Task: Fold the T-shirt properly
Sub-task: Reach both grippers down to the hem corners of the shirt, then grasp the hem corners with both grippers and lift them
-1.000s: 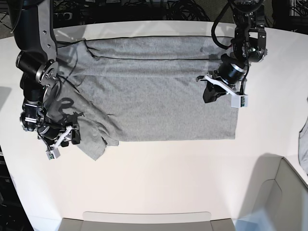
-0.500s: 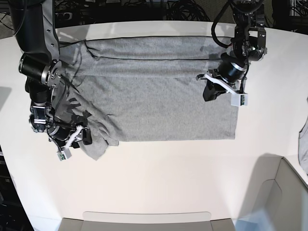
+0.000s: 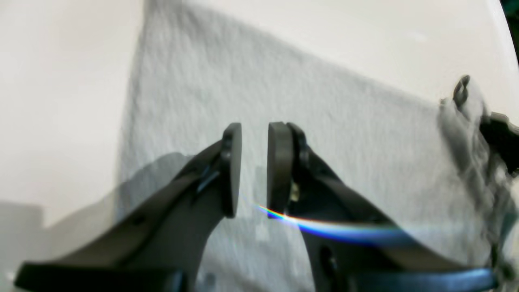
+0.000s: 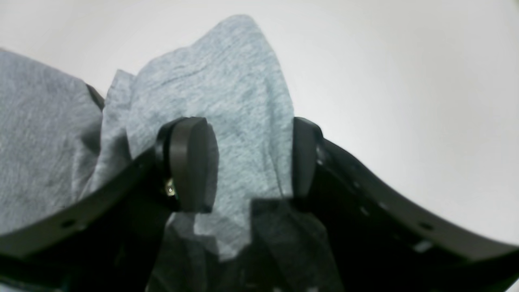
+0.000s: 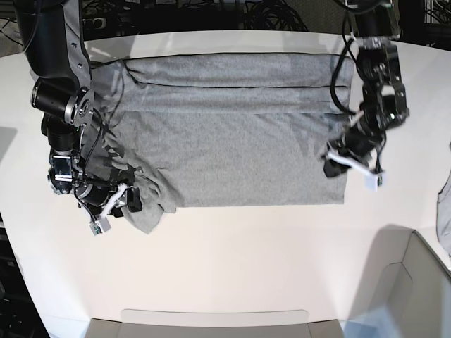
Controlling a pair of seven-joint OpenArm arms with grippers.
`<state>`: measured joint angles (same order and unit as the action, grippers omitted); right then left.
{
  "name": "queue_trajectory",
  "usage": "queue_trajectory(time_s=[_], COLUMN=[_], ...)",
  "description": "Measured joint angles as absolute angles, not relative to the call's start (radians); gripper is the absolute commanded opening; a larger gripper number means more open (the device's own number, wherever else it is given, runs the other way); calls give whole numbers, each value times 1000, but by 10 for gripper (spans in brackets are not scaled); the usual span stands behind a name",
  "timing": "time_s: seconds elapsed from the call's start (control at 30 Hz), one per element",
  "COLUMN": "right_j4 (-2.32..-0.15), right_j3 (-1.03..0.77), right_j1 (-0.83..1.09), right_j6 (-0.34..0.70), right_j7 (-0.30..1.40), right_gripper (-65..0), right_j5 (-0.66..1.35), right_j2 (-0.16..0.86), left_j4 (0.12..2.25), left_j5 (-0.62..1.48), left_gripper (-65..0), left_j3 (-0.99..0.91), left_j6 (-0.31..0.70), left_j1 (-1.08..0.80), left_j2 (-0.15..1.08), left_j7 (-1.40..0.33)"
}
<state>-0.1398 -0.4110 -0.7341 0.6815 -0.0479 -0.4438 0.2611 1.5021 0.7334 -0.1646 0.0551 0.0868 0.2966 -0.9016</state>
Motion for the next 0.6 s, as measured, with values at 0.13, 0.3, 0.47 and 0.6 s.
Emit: queue_trajectory(time_s=[0.13,0.3,0.47,0.6], right_j4=[-140,-140,-140,-145], right_j3=[-411,-411,-411,-411], right_j1=[-734,-734,-734,-728], right_j6=[685,685,685,685], right_j7=[-48,-46,-46,-50], right_gripper=[-336,-336,-336,-336], right_j5=[-444,-444,-444,-440], right_j2=[262,262,262,260], left_j4=[1241,932,713,698], left_j5=[733,736,733,734], left_gripper=[-459,-448,-447,-448], left_j3=[-102,30,123,141], left_j6=[66,221,392,459], left_j1=[286,450,507,510], left_j2=[382,466,501,509], left_j7=[-912,-808,-757,-749])
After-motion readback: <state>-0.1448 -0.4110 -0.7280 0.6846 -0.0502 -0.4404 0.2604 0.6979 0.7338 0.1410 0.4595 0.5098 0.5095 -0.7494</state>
